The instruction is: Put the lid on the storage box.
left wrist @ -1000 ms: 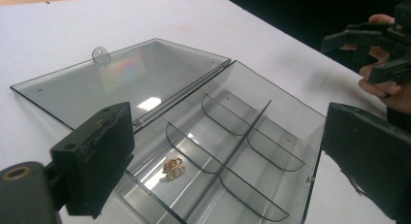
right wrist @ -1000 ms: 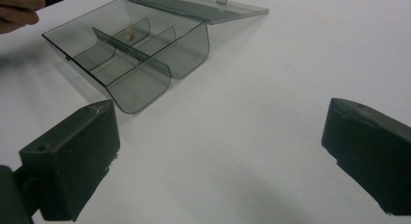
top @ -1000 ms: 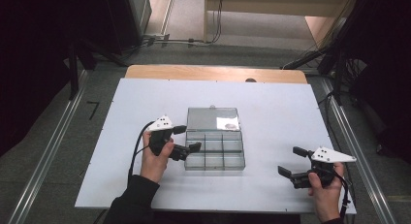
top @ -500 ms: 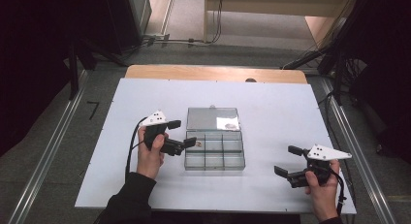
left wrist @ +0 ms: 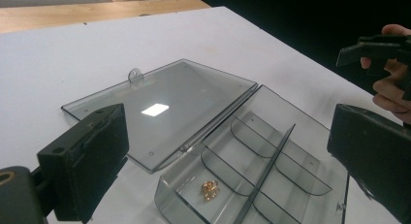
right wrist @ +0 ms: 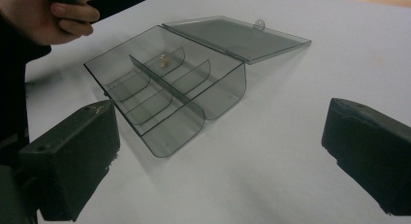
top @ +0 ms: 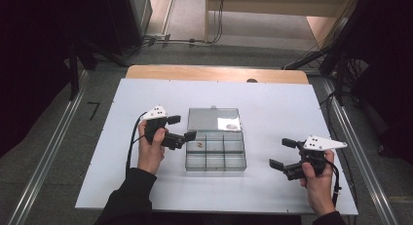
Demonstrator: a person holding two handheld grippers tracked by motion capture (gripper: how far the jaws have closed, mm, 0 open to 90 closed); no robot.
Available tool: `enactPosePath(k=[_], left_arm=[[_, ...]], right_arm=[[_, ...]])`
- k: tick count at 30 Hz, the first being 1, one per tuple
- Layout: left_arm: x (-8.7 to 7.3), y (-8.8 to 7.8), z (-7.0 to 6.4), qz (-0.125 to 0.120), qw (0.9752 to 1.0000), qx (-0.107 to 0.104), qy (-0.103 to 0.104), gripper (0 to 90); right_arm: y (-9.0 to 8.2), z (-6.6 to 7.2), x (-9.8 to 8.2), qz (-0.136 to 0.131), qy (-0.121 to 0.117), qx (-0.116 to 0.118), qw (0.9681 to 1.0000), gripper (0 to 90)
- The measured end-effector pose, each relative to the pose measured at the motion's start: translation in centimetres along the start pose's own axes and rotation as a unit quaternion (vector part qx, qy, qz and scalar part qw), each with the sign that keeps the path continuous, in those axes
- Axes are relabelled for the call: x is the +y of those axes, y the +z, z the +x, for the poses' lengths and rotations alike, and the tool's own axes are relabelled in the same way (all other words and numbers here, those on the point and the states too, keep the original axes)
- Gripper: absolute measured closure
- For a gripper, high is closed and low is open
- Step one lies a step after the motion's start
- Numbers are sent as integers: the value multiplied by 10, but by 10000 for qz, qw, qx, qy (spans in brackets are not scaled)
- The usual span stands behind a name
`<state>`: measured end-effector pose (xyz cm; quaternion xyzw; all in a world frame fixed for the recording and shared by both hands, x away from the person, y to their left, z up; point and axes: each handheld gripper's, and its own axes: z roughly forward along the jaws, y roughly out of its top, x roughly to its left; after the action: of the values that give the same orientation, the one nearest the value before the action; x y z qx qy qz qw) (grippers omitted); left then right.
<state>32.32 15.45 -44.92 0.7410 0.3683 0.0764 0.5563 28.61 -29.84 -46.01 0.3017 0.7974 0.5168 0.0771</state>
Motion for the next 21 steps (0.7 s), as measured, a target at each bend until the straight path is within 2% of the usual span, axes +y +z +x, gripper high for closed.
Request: enactPosePath(k=[12, 16, 21], left_arm=[[6, 12, 9, 77, 9999, 35, -81, 14], [5, 15, 15, 120, 9998, 53, -155, 14], [5, 18, 20, 117, 9996, 41, -245, 15]], right_arm=[[24, 1, 25, 86, -194, 156, 9997, 0], [32, 0, 33, 75, -165, 238, 9996, 0], [42, -2, 39, 138, -186, 227, 9995, 0]])
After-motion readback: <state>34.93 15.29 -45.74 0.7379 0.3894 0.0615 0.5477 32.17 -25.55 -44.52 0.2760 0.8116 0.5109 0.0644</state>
